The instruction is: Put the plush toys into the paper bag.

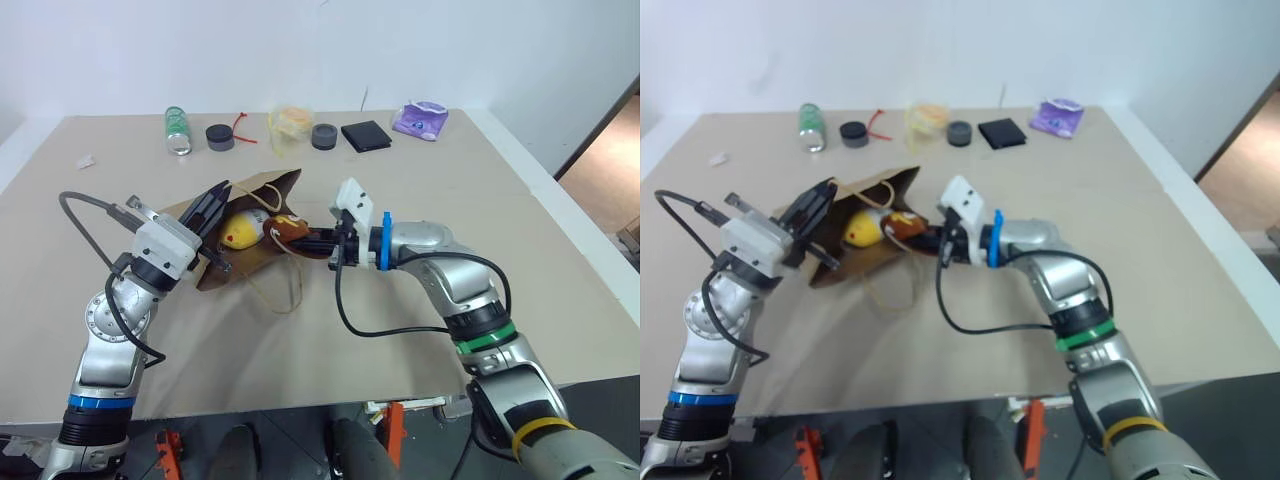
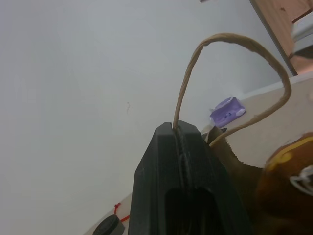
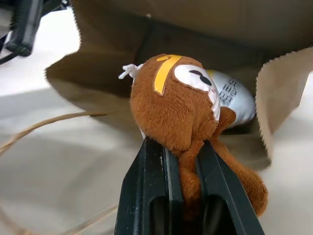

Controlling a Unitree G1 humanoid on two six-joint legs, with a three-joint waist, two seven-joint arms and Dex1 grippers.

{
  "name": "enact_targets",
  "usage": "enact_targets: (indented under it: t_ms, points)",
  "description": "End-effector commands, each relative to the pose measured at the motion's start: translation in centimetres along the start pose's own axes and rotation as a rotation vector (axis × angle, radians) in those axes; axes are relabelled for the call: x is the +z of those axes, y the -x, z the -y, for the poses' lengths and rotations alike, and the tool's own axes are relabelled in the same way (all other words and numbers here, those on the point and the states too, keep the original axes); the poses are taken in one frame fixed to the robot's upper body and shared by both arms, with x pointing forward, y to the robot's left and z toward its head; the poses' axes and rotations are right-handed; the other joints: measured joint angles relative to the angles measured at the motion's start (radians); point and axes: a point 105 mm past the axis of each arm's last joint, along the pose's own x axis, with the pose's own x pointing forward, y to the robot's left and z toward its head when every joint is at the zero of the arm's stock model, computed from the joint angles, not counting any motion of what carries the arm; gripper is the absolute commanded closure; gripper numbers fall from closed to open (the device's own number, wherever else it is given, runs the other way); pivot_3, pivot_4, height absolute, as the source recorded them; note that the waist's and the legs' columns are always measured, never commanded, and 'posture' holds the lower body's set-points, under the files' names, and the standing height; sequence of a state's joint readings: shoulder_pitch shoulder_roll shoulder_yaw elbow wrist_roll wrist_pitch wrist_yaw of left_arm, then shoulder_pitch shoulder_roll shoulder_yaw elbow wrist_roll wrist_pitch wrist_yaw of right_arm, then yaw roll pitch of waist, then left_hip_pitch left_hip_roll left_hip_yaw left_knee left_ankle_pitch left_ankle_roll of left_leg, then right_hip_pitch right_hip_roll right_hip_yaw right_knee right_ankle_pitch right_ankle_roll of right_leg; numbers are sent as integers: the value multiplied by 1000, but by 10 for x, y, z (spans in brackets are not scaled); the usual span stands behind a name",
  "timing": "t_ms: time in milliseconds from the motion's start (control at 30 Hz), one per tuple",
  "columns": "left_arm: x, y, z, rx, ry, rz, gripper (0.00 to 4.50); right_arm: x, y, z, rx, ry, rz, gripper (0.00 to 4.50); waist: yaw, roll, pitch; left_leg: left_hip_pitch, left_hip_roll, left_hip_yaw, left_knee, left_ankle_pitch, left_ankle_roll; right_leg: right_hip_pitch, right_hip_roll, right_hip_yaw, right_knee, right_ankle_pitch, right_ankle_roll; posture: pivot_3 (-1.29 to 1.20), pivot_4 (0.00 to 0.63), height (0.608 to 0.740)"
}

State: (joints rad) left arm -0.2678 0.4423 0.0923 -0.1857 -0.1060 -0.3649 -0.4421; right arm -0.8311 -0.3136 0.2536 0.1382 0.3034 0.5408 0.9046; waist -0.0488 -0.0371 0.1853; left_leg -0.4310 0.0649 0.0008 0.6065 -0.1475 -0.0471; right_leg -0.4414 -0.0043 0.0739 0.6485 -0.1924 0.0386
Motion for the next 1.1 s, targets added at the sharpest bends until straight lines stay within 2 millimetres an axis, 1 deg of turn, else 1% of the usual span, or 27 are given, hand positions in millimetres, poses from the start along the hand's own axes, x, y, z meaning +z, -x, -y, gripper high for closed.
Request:
enact_targets:
  t_ms: [33, 133, 233, 333, 433, 500, 533, 567, 600, 667, 733, 833, 900, 1000, 1067, 1100]
  points:
    - [12, -4, 0, 8, -19, 49, 4500, 27, -19, -1, -13, 69, 52, 4497, 0, 0, 0, 0, 0, 0, 0, 0, 0, 0, 0, 0, 0, 0, 0, 0, 150, 740]
    - [11, -4, 0, 9, -17, 48, 4500, 33, -36, 1, -70, 50, 57, 4497, 1, 0, 0, 0, 0, -1, -2, 0, 0, 0, 1, 0, 0, 0, -1, 0, 150, 740]
    - [11, -4, 0, 13, -17, 46, 4500, 35, -49, 2, -120, 16, 62, 4497, 1, 0, 0, 0, 0, -1, -1, 0, 0, 0, 1, 0, 0, 0, 0, 0, 150, 740]
    - [11, -3, 1, 17, -17, 45, 4500, 29, -56, 5, -173, 3, 40, 4497, 1, 0, 0, -1, 0, -1, -1, 0, 0, 0, 0, 0, 0, 0, 0, 0, 150, 740]
    - [11, -3, 1, 23, -18, 44, 4500, 23, -58, 8, -205, 10, 19, 4497, 2, -1, 0, -1, 0, -1, -1, 0, 0, 0, 1, 0, 0, 0, 0, 0, 150, 740]
    - [11, -3, 0, 27, -19, 43, 4500, 25, -56, 8, -194, 38, 45, 3485, 1, 0, 0, 0, 0, -1, -1, 0, 0, 0, 1, 0, 0, 0, 0, 0, 150, 740]
    - [11, -3, 0, 28, -20, 43, 4500, 29, -53, 6, -177, 26, 65, 3123, 1, 0, 0, -1, 0, -1, -1, 0, 0, 0, 1, 0, 0, 0, 0, 0, 150, 740]
    - [11, -3, 0, 28, -20, 42, 4500, 32, -50, 5, -166, 22, 84, 2613, 1, 0, 0, -1, 0, -1, -1, 0, 0, 0, 1, 0, 0, 0, -1, 0, 150, 740]
    - [11, -3, 0, 29, -20, 41, 4500, 37, -44, 3, -144, 30, 112, 2168, 1, 0, 0, 0, 0, -1, -1, 0, 0, 0, 1, 0, 0, -1, -1, 0, 150, 740]
    - [11, -2, -1, 34, -19, 40, 4500, 44, -31, 0, -107, 54, 157, 1054, 2, 0, 0, -1, 0, -1, -2, 0, 0, 0, 1, 0, 0, -1, 0, 0, 150, 740]
    - [11, -3, -2, 39, -17, 40, 4500, 46, -18, -2, -91, 80, 178, 40, 3, -1, 0, -1, 0, -1, -2, 0, 0, 0, 0, 0, 0, -1, 0, 0, 150, 740]
    - [10, -3, -3, 45, -12, 39, 4500, 39, -3, 3, -96, 75, 160, 40, 2, -1, 0, -1, 0, -1, -1, 0, 0, 0, 0, 0, 0, -1, 0, 0, 150, 740]
    - [10, -3, -3, 45, -9, 39, 4500, 35, 8, 1, -76, 86, 155, 40, 2, -1, 0, 0, 0, -1, -2, 0, 0, 0, 0, 0, 0, -1, 0, 0, 150, 740]
    - [9, -4, -3, 44, -5, 39, 4500, 44, 29, -16, 42, 100, 219, 40, 2, -1, 0, 0, 0, -1, -1, 0, 0, 0, 0, 0, 0, -1, 0, 0, 150, 740]
    - [8, -5, -5, 49, 1, 36, 4500, 37, 42, -33, 139, 139, 178, 40, 2, -1, 0, -1, 0, -1, -1, 0, 0, 0, 0, 0, 0, -1, 0, 0, 150, 740]
    - [8, -5, -7, 55, 5, 34, 4500, 29, 45, -38, 155, 192, 130, 40, 2, -1, 0, -1, 0, -1, -2, 0, 0, 0, 0, 0, 0, -1, 0, 0, 150, 740]
